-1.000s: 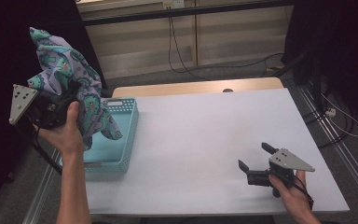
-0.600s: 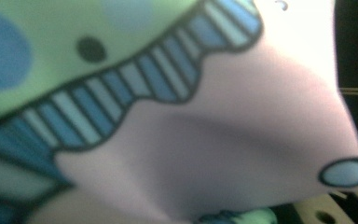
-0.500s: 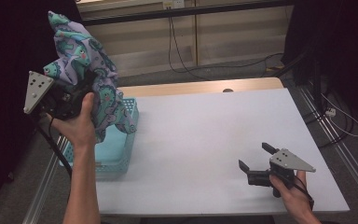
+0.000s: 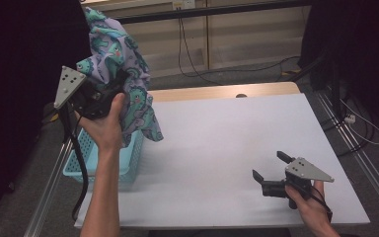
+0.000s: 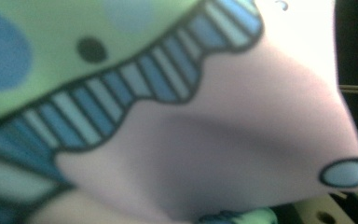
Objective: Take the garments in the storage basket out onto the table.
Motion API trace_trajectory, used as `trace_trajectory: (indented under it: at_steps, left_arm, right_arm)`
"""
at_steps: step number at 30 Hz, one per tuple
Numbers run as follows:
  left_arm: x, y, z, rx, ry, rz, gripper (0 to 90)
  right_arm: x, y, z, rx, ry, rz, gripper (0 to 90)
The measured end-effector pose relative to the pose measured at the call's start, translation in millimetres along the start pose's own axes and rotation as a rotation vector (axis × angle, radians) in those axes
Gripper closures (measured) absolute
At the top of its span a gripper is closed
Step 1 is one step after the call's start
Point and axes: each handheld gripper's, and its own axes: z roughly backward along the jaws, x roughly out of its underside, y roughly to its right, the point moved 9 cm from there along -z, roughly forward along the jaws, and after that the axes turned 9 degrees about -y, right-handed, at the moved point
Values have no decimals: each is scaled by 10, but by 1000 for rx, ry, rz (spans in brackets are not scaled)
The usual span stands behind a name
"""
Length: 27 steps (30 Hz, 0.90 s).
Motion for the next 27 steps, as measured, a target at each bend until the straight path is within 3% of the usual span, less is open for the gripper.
trace_trajectory:
  at_steps: [5,9,13,14,17,20,27]
  left_arm:
    - [23,145,-140,36,-12,20,689]
    - [44,259,-245,59,-34,6,689]
    - [85,385,-347,86,-42,20,689]
    - [101,396,-357,89,-52,7,689]
    - [167,497,-439,111,-69,1,688]
    - [220,598,-526,133,-73,20,689]
    - [459,742,-673,151,-130,-10,688]
  right_arm:
    - [2,-2,-3,-1,-2,-2,0]
    - [-1,-3,-2,-1,0,-2,0]
    - [-2,2,3,-3,3,0,0]
    - [-2,2,3,-3,3,0,0]
    - [-2,0,4,-3,3,2,0]
    - [-2,-1,3,-3,3,1,0]
    - [-1,3,10,-5,3,-1,0]
